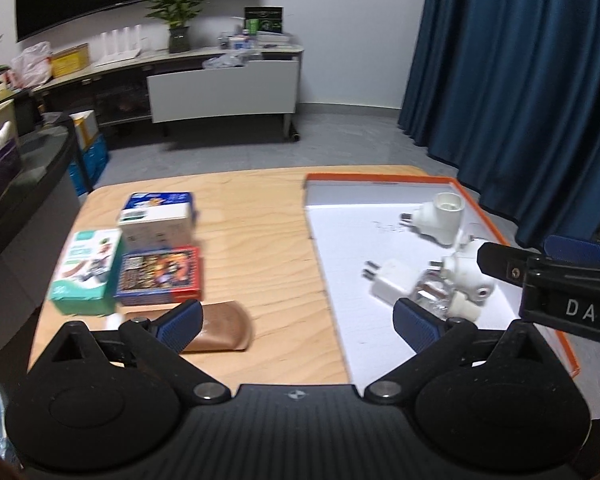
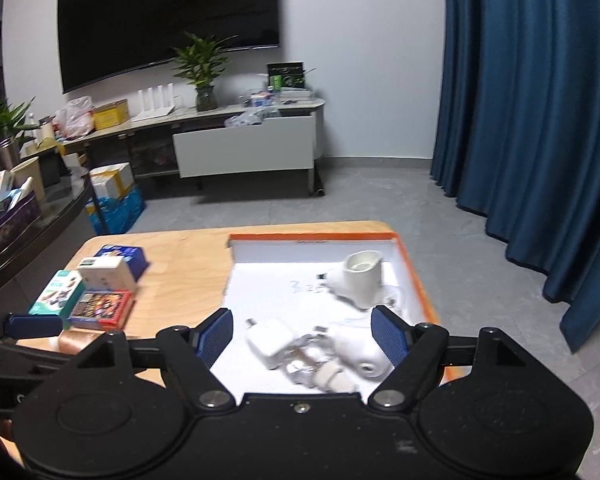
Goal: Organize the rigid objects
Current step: 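Move both tools back to the table toward the bandage box and brown tube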
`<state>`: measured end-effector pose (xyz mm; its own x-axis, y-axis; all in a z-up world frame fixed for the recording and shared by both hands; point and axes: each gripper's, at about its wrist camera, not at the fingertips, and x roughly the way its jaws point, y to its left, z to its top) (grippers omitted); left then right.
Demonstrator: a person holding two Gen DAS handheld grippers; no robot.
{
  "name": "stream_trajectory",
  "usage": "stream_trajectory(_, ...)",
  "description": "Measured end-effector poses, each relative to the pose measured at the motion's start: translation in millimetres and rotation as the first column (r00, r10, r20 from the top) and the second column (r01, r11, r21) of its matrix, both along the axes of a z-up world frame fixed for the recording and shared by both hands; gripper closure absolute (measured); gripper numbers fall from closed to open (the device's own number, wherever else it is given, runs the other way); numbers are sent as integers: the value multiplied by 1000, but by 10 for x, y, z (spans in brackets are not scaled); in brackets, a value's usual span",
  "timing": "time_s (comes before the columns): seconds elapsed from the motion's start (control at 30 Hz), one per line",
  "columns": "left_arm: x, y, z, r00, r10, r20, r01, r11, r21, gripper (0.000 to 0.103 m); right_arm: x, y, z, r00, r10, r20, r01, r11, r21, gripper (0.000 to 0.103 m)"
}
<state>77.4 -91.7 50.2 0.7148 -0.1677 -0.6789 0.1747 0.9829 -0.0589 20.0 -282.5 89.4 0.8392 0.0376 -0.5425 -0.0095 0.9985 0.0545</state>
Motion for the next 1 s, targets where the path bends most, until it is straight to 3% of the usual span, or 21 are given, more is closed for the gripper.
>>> stream_trajectory(1.0, -202, 951, -189, 987, 162, -17, -162, 987, -10, 0, 152, 867, -215, 985, 159, -71, -159, 987, 2, 13)
